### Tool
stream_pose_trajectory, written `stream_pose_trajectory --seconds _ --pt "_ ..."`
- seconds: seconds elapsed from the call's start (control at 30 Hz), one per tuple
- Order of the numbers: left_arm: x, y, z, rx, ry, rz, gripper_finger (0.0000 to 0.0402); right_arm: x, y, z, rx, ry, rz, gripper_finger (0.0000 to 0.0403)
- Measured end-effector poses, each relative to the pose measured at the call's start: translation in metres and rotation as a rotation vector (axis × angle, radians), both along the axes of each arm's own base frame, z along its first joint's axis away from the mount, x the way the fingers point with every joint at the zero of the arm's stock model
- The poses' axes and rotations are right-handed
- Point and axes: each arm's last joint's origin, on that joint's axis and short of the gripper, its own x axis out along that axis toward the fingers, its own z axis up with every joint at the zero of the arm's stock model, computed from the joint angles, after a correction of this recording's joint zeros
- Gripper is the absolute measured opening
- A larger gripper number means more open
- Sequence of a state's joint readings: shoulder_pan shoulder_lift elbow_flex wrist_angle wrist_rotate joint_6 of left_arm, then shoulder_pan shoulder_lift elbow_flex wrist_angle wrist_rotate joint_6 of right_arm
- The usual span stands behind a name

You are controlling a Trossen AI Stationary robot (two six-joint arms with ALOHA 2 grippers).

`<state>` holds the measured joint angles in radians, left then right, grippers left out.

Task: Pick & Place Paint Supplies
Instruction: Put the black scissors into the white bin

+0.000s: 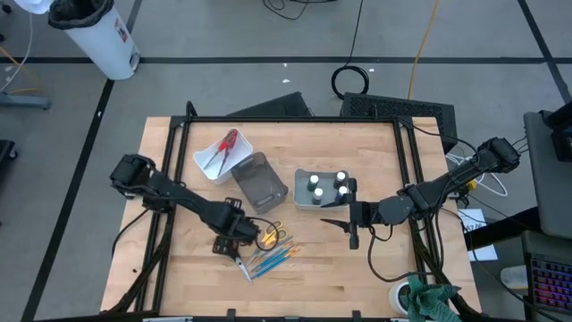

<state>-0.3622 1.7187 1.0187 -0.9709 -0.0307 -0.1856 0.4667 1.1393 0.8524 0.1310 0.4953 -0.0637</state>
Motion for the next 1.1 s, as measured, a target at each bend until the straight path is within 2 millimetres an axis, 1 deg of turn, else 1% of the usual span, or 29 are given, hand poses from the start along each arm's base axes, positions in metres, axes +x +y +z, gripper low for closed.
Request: stream_pose_trajectory --seconds 0.17,0.27,0.37,0.5,0.53,0.6,0.7,0.83,0.93,1.0,1.1 --pt "-0.003 0.002 -0.003 0.034 0.046 -0.002 0.0296 0.000 0.000 0.000 0.000 0.000 0.000 0.0146" --pt "-0.005 0.004 -0.001 0.101 0.049 -0.011 0.0296 0.000 0.000 0.000 0.000 0.000 0.000 0.0146" --pt "-0.011 0.009 0.001 0.212 0.085 -0.029 0.0296 0.000 0.000 0.000 0.000 0.000 0.000 0.0146" --pt "-0.015 0.017 0.005 0.410 0.088 -0.049 0.0296 0.000 0.000 0.000 0.000 -0.001 0.000 0.0146" --pt "-0.015 0.019 0.006 0.456 0.071 -0.040 0.0296 0.000 0.000 0.000 0.000 0.000 0.000 0.0146" --pt "-0.015 0.020 0.006 0.495 0.038 0.035 0.0296 0.000 0.000 0.000 0.001 -0.001 0.000 0.0146" --pt "-0.016 0.018 0.005 0.451 0.034 0.172 0.0296 0.000 0.000 0.000 0.000 0.000 0.000 0.0146" --pt "-0.020 0.013 0.004 0.284 0.124 0.323 0.0296 0.000 0.000 0.000 0.001 -0.001 0.000 0.0146" --pt "-0.024 0.006 0.009 0.181 0.150 0.380 0.0296 0.000 0.000 0.000 0.014 -0.001 -0.003 0.0146" --pt "-0.026 0.002 0.016 0.135 0.125 0.404 0.0296 0.000 0.000 0.000 0.025 -0.001 -0.006 0.0146" --pt "-0.027 -0.005 0.028 0.079 0.023 0.441 0.0296 0.000 0.000 0.000 0.025 -0.001 -0.006 0.0146"
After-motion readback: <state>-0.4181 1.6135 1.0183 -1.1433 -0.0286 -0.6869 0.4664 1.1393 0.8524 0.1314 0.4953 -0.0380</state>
